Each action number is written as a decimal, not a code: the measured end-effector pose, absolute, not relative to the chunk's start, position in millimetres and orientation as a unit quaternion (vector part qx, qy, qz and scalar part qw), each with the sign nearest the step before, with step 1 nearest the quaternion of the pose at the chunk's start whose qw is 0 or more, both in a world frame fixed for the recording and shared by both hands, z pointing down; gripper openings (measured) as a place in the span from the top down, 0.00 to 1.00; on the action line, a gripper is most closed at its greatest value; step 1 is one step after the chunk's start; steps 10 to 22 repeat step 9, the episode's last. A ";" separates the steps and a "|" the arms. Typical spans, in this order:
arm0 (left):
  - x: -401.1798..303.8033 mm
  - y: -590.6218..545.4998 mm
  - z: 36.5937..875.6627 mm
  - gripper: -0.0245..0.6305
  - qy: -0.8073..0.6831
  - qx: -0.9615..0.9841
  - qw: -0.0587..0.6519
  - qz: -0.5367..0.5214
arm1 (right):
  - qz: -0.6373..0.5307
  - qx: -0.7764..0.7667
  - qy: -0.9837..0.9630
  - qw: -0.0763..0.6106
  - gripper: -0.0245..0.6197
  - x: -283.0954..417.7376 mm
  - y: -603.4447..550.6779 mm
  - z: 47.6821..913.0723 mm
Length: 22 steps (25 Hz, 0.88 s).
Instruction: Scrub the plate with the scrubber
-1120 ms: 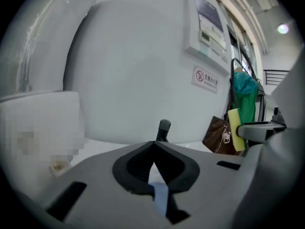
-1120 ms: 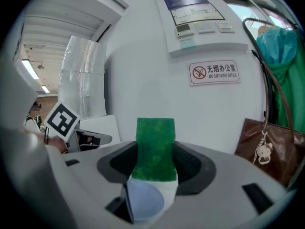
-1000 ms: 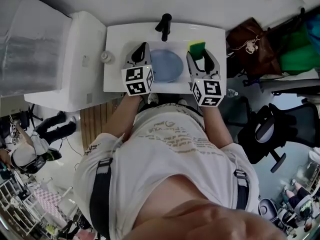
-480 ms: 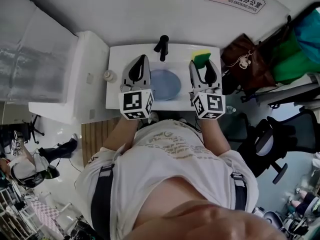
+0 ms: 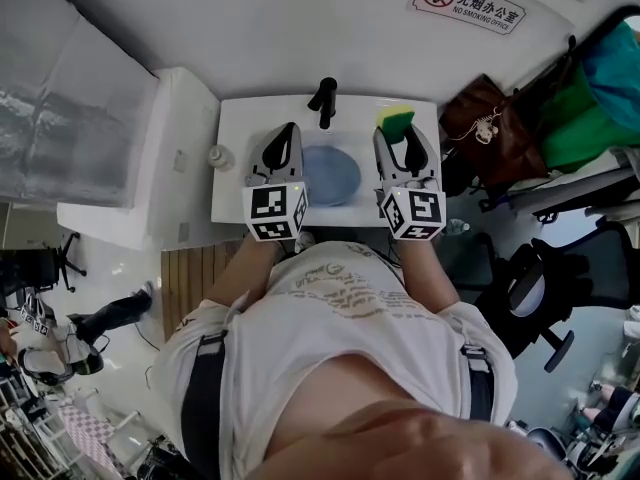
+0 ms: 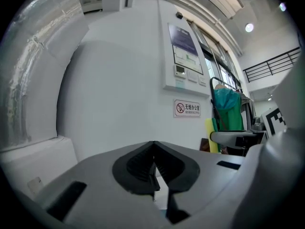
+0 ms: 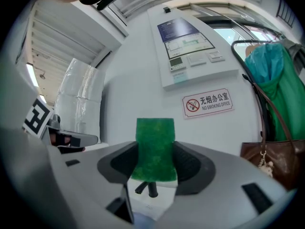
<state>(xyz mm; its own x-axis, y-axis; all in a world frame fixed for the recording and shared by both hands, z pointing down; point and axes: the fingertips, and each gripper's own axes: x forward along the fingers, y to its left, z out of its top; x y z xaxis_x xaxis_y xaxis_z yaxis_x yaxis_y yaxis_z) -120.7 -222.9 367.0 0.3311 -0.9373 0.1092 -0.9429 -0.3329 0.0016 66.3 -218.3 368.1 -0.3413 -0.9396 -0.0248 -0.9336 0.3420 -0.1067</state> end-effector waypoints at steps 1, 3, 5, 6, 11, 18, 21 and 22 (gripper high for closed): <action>-122.1 -222.5 367.8 0.93 -0.578 0.814 0.034 0.044 | -0.036 -0.572 0.819 0.041 0.60 65.4 -217.8 367.7; -124.7 -222.0 369.3 0.93 -0.580 0.813 0.038 0.045 | -0.036 -0.570 0.820 0.040 0.60 63.2 -217.3 367.1; -126.0 -221.7 371.1 0.93 -0.579 0.813 0.042 0.047 | -0.036 -0.569 0.821 0.039 0.60 61.2 -217.2 367.2; -126.2 -221.5 371.9 0.93 -0.579 0.813 0.044 0.048 | -0.036 -0.569 0.821 0.038 0.60 60.4 -217.2 367.4; -125.9 -220.1 373.7 0.93 -0.574 0.816 0.050 0.048 | -0.038 -0.567 0.822 0.036 0.60 58.1 -216.6 368.7; -125.9 -220.1 373.7 0.93 -0.574 0.816 0.050 0.048 | -0.038 -0.567 0.822 0.036 0.60 58.1 -216.6 368.7; -125.9 -220.1 373.7 0.93 -0.574 0.816 0.050 0.048 | -0.038 -0.567 0.822 0.036 0.60 58.1 -216.6 368.7; -125.9 -220.1 373.7 0.93 -0.574 0.816 0.050 0.048 | -0.038 -0.567 0.822 0.036 0.60 58.1 -216.6 368.7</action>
